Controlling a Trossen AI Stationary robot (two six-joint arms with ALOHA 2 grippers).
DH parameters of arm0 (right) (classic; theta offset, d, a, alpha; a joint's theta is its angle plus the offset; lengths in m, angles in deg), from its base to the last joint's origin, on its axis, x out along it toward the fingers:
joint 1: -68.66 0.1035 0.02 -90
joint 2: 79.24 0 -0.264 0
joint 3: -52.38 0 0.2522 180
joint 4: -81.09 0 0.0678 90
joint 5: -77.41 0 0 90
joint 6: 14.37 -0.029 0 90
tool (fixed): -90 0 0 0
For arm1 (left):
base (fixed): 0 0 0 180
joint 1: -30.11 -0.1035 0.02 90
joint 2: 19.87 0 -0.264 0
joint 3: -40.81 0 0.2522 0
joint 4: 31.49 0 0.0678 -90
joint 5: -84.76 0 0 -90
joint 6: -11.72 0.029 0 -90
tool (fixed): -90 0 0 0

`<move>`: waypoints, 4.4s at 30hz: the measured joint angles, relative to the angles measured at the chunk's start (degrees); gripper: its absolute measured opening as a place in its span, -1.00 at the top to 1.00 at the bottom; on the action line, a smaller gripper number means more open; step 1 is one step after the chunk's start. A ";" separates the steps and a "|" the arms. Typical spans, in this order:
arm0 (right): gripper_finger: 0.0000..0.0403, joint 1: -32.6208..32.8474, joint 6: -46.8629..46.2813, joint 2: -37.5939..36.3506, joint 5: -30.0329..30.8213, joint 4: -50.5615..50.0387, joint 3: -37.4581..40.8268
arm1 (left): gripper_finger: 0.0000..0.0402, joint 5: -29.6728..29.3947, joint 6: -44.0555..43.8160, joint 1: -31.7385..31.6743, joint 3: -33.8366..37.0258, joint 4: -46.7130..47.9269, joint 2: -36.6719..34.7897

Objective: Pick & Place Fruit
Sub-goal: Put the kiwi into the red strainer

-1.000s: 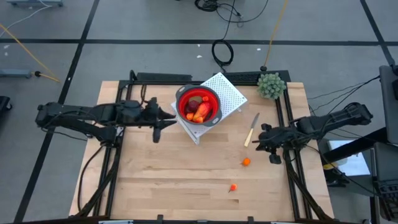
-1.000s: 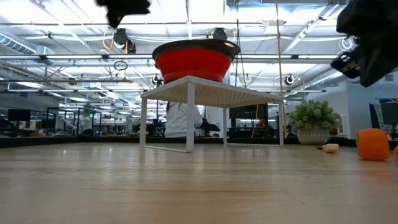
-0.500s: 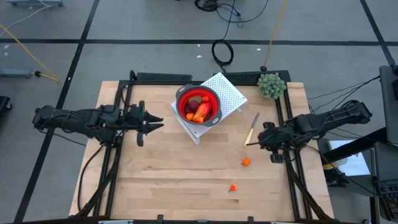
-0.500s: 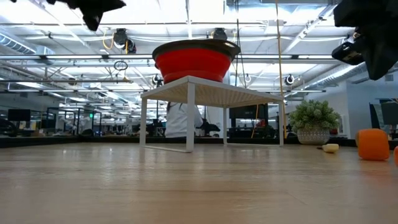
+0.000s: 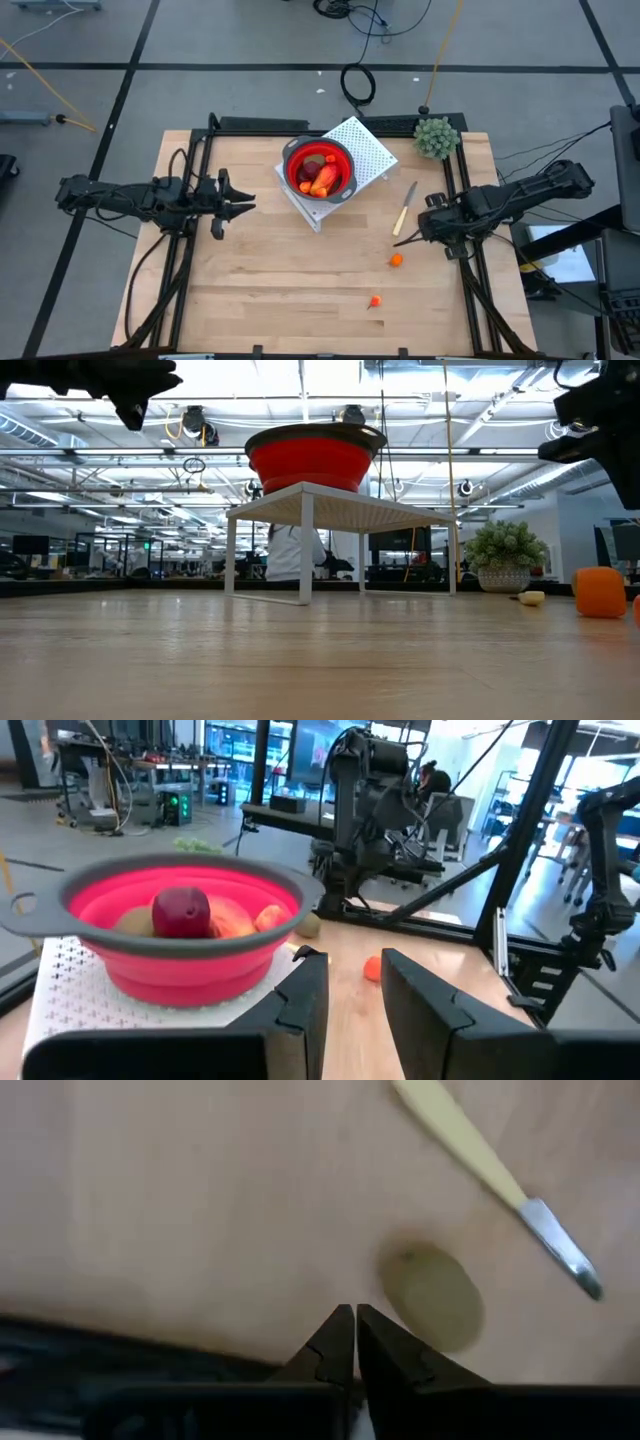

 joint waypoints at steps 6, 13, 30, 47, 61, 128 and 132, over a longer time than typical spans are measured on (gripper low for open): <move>0.81 -1.50 3.93 1.67 2.35 -2.19 0.00 | 0.54 -0.02 -1.30 -0.02 1.92 -0.28 -1.72; 0.44 -4.75 3.94 1.65 2.38 -1.75 0.02 | 0.54 -0.02 -1.22 -0.04 2.05 -0.99 -1.75; -0.43 -11.04 12.16 1.65 5.38 4.01 5.08 | 0.54 -0.02 -1.10 -0.04 2.05 -0.86 -1.75; -0.56 -15.58 17.24 2.33 6.84 9.83 13.65 | 0.54 0.00 -1.69 -0.04 2.03 -0.84 -1.75; -0.56 -20.24 20.48 9.56 8.12 13.11 14.97 | 0.54 0.07 -2.93 -0.04 2.05 -0.86 -1.75; -0.04 -20.54 -38.14 14.48 -68.61 68.86 0.85 | 0.54 1.53 -4.45 -0.02 2.03 -0.93 -1.75; -0.04 -20.52 -46.52 14.48 -68.54 84.05 0.85 | 0.54 1.53 -4.20 -0.02 2.03 -0.91 -1.75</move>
